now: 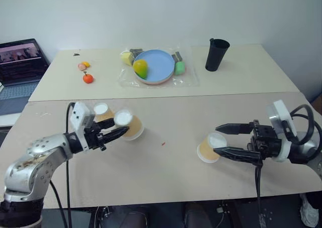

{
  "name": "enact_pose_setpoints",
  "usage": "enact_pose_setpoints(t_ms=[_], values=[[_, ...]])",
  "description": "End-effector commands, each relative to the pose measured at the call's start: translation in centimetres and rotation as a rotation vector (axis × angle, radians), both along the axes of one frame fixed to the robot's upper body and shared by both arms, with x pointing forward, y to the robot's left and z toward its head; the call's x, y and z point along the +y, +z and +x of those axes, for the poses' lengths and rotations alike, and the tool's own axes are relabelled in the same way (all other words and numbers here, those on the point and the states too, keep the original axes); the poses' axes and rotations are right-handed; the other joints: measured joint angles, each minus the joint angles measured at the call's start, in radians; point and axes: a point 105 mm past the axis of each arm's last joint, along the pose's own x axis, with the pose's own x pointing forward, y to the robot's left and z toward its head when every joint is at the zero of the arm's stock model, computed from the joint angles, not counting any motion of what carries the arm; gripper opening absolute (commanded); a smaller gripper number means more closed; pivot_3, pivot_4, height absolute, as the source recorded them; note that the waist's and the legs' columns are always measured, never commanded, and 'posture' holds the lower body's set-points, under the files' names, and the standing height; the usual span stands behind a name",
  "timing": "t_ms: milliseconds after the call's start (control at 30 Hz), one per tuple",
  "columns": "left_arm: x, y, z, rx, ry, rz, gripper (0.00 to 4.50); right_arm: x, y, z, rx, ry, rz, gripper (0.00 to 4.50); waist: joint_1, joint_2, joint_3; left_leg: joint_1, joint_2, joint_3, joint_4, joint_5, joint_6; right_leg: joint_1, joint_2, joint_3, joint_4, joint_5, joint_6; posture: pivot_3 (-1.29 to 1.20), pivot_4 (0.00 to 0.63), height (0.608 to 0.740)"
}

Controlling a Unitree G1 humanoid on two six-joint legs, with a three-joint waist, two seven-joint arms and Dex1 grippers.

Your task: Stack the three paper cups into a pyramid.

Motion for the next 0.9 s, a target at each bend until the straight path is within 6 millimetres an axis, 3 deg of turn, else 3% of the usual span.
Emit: enact_pose_setpoints(t_ms=[33,200,467,633,900], values=[[-1.1,-0.2,0.4,0.001,-0.071,0.011,2.42,-0.2,1.3,-0.2,-0.062,-0.005,-0.016,4.5,-0.001,0.0,0.0,0.0,0.0,0.0,0.0,0.0,0.0,0.0,0.0,0.0,0.0,0.0,0.0,0.0,0.15,0.735],[-2.3,-0.5,2.1,-0.009,-0.156,0.043,2.42,-0.3,1.5,-0.4,-0.067,-0.01,-0.023,4.5,0.004,0.0,0.0,0.0,0.0,0.0,0.002,0.0,0.0,0.001,0.0,0.0,0.001,0.0,0.0,0.0,0.15,0.735],[-5.2,1.3,4.6,-0.071,-0.28,0.045,2.42,-0.4,1.4,-0.6,-0.074,-0.031,-0.026,4.5,0.005,0.0,0.0,-0.003,-0.001,0.0,0.007,0.0,0.001,0.001,0.0,0.0,0.0,0.0,0.001,0.0,0.15,0.735],[-7.4,2.0,4.7,-0.089,-0.366,0.031,2.42,-0.5,1.4,-0.8,-0.076,-0.045,-0.028,4.5,0.003,0.0,0.0,-0.007,-0.001,0.0,0.013,-0.002,0.001,0.0,0.0,0.0,0.0,0.002,0.003,0.0,0.15,0.735],[-8.0,0.6,3.4,-0.047,-0.438,0.055,2.42,-0.6,1.3,-1.1,-0.078,-0.066,-0.026,4.5,0.001,0.0,0.0,-0.007,-0.001,0.0,0.013,-0.002,0.002,0.0,0.0,0.0,0.0,0.002,0.003,0.0,0.15,0.735]])
